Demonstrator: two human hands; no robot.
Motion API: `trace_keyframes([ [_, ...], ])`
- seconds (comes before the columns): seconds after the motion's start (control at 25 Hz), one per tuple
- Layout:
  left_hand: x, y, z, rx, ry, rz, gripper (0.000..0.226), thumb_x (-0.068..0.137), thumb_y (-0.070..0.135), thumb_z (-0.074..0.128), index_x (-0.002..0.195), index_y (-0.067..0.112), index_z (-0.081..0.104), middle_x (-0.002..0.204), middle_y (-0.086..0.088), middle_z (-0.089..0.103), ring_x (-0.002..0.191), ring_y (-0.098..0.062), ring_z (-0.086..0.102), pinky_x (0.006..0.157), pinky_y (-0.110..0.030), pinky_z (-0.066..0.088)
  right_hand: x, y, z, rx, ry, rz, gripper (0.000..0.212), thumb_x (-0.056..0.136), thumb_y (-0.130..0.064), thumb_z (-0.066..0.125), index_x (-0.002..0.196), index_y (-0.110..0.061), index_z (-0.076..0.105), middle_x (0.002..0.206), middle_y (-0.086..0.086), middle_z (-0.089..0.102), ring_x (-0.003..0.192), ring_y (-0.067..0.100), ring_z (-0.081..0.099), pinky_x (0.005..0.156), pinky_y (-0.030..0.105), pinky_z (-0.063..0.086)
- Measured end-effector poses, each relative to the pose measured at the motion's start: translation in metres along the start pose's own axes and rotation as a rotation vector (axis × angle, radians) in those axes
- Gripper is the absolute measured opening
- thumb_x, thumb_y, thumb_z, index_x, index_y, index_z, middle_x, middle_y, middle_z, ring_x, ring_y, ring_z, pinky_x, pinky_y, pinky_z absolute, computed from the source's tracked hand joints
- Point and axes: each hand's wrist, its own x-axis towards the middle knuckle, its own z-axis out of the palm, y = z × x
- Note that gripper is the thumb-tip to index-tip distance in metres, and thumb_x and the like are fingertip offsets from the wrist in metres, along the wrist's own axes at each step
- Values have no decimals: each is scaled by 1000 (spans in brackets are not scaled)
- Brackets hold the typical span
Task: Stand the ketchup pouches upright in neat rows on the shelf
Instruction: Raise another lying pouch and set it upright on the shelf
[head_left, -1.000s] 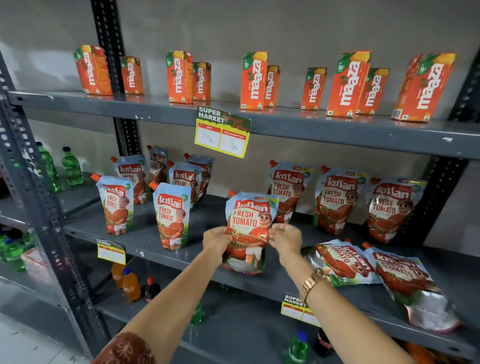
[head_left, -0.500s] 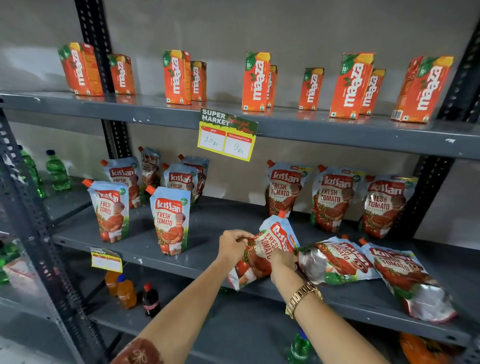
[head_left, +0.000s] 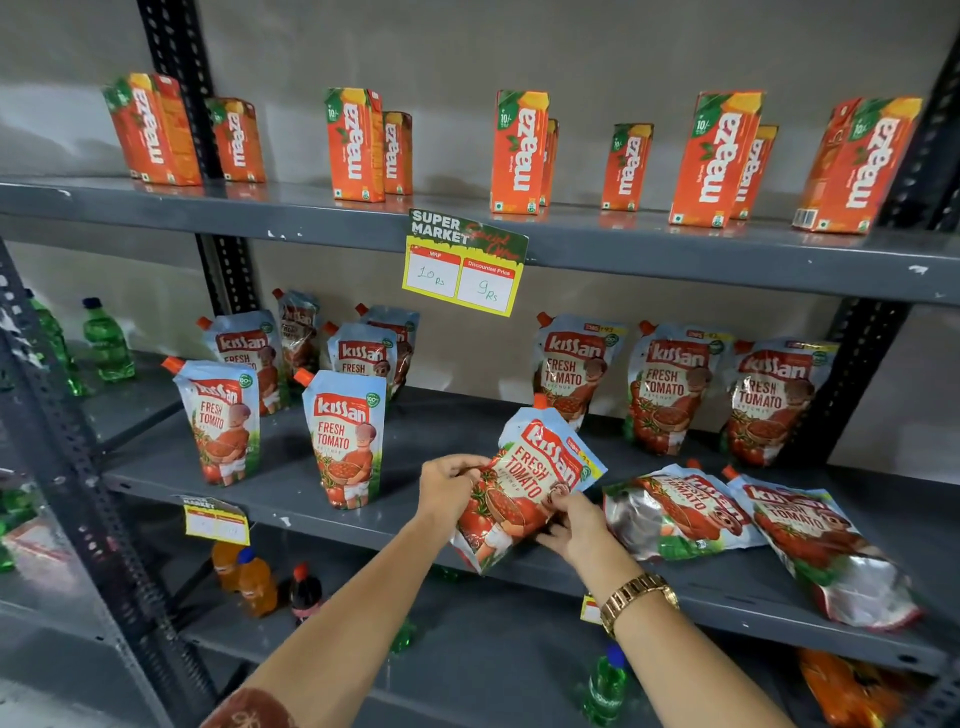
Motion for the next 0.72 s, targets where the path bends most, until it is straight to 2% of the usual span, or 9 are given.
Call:
trace_keyframes([
  [0.04, 1, 1, -3, -40, 13, -27, 25, 91, -5, 48, 87, 5, 71, 90, -8, 67, 81, -16, 62, 67, -26, 54, 0, -2, 3, 7, -26, -21, 19, 91, -1, 46, 108, -4, 53, 95, 13, 61, 118, 34, 52, 101, 54, 38],
  [0.12, 6, 4, -10, -116, 52, -60, 23, 92, -4, 47, 89, 4, 69, 85, -5, 65, 78, -15, 61, 64, -25, 52, -2, -8, 14, -22, -49, -117, 29, 92, -2, 48, 121, -2, 49, 105, 16, 63, 108, 33, 58, 92, 52, 44],
  [0.16, 10, 4, -13, -146, 74, -64, 25, 92, -5, 47, 83, 6, 67, 83, -4, 64, 77, -15, 61, 63, -25, 51, -4, -13, 20, -37, -49, -185, 31, 91, -1, 51, 122, -2, 48, 110, 16, 63, 104, 32, 60, 88, 50, 47],
  [0.28, 19, 1, -20, -151, 124, -68, 37, 91, -11, 42, 68, 14, 58, 81, -7, 62, 73, -14, 57, 61, -23, 47, -9, -22, 36, -112, -48, -371, 29, 89, 2, 54, 117, -4, 51, 110, 12, 64, 100, 26, 62, 82, 42, 51],
  [0.36, 25, -5, -22, -98, 112, -64, 42, 87, -19, 36, 68, 14, 53, 82, -8, 61, 83, -18, 55, 61, -20, 44, -10, -21, 43, -178, -73, -451, 21, 88, 6, 54, 104, -7, 54, 107, 11, 65, 94, 21, 63, 78, 36, 52],
  [0.44, 27, -8, -24, -18, 75, -68, 36, 86, -20, 35, 77, 10, 53, 92, -9, 62, 94, -19, 53, 64, -22, 44, -9, -14, 46, -221, -95, -514, 18, 86, 5, 57, 88, -12, 53, 101, 10, 67, 86, 15, 64, 75, 31, 53],
  [0.52, 30, -6, -27, 77, 38, -47, 26, 88, -15, 40, 92, 6, 55, 105, -12, 62, 99, -18, 53, 75, -27, 46, -9, -8, 48, -235, -66, -574, 22, 83, 3, 61, 80, -17, 53, 96, 10, 67, 82, 12, 64, 71, 28, 52],
  [0.64, 34, -6, -32, 191, 21, -14, 24, 88, -8, 48, 109, 1, 58, 118, -15, 63, 108, -25, 57, 87, -32, 47, -8, -1, 46, -240, -13, -627, 21, 83, 9, 55, 89, -11, 54, 98, 14, 66, 89, 20, 63, 64, 22, 49],
  [0.72, 32, -7, -32, 230, 49, -36, 27, 88, -2, 54, 114, 0, 58, 121, -17, 64, 113, -28, 58, 92, -36, 49, -11, 2, 44, -259, 9, -632, 26, 84, 11, 52, 102, -6, 56, 103, 14, 65, 96, 20, 61, 72, 23, 52],
])
